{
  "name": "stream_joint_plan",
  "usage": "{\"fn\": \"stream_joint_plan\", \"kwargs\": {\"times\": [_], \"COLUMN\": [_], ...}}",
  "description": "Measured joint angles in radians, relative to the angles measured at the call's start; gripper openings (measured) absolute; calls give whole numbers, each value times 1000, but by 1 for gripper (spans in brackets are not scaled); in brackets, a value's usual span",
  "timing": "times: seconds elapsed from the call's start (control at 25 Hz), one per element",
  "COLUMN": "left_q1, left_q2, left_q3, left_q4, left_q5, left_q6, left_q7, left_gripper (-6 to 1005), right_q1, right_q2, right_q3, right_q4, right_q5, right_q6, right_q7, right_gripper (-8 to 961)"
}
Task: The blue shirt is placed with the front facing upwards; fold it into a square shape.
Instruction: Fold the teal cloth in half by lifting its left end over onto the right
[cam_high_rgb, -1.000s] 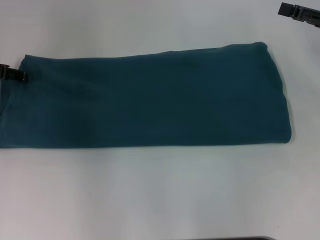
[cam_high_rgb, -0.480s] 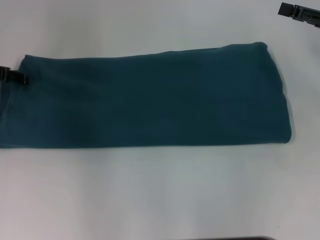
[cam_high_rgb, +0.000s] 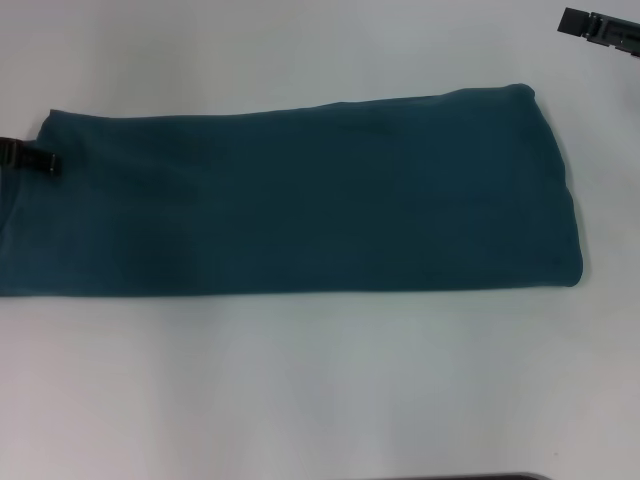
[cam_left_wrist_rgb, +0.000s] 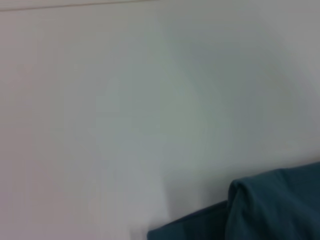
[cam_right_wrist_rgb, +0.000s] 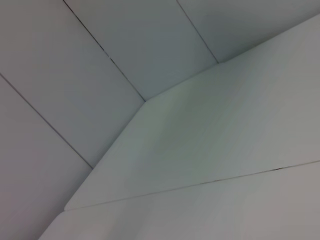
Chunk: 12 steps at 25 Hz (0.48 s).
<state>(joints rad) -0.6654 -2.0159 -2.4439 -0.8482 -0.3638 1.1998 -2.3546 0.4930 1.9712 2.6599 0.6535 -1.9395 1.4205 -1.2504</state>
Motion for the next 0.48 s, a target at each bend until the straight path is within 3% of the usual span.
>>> {"fn": "stream_joint_plan", "kwargs": {"times": [0.48], "left_q1": [8], "left_q2": [-3], "left_q3": [-4], "left_q4": [2], "left_q5": [9], "left_q6": [-5], "left_q7": [-1], "left_gripper": [858], "right_q1": [-4], "right_q2": [0], "right_q3": [0], "right_q4": [0], "right_q5": [1], "right_q6": [2], "right_q7": [0], "right_gripper": [944]}}
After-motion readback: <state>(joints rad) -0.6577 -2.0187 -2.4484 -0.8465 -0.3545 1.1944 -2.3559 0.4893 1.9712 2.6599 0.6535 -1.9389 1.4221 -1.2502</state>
